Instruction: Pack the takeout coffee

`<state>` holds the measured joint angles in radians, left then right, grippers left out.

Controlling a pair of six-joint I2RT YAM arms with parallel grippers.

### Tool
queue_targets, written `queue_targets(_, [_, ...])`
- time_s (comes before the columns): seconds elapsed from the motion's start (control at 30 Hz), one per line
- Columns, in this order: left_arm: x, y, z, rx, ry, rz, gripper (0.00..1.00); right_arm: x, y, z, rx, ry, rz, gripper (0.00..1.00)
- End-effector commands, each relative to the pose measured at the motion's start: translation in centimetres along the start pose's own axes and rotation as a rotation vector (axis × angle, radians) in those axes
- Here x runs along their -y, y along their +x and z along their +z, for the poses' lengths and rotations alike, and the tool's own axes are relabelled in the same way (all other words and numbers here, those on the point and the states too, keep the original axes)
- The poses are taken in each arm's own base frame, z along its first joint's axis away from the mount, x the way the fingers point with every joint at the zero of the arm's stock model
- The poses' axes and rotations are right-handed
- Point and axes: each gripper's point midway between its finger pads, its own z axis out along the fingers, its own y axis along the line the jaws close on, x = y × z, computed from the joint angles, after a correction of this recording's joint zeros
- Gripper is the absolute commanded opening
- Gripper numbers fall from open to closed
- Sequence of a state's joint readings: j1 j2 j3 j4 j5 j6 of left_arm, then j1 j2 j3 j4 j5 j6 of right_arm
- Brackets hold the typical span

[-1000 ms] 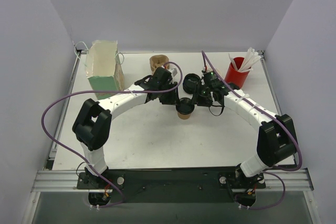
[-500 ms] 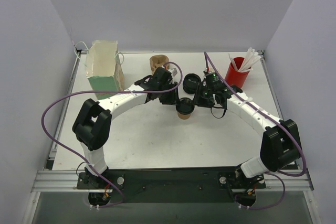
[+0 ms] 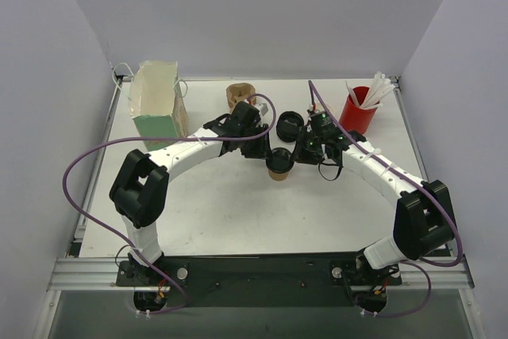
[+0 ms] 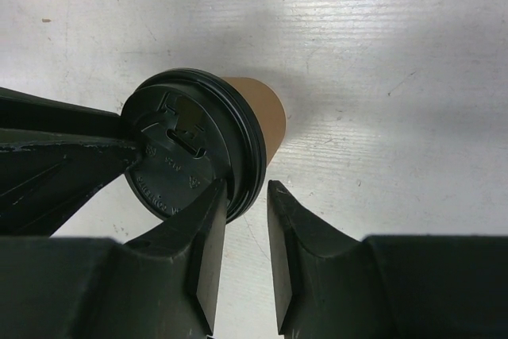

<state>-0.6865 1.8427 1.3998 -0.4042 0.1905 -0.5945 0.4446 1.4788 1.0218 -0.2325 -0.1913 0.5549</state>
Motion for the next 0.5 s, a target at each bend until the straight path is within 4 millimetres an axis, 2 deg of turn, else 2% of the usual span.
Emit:
queue_targets(0.0, [0.2,-0.5,-0.4,0.011,-0.017,0.014,0.40,0.7,0.4,0.0,-0.008,0.020,0.012,0.21])
queue_targets(0.47, [0.3,-0.7,-0.4,0.013,-0.021,0.016,0.40,1.5,1.5,0.6,-0.032,0.041,0.014,0.17])
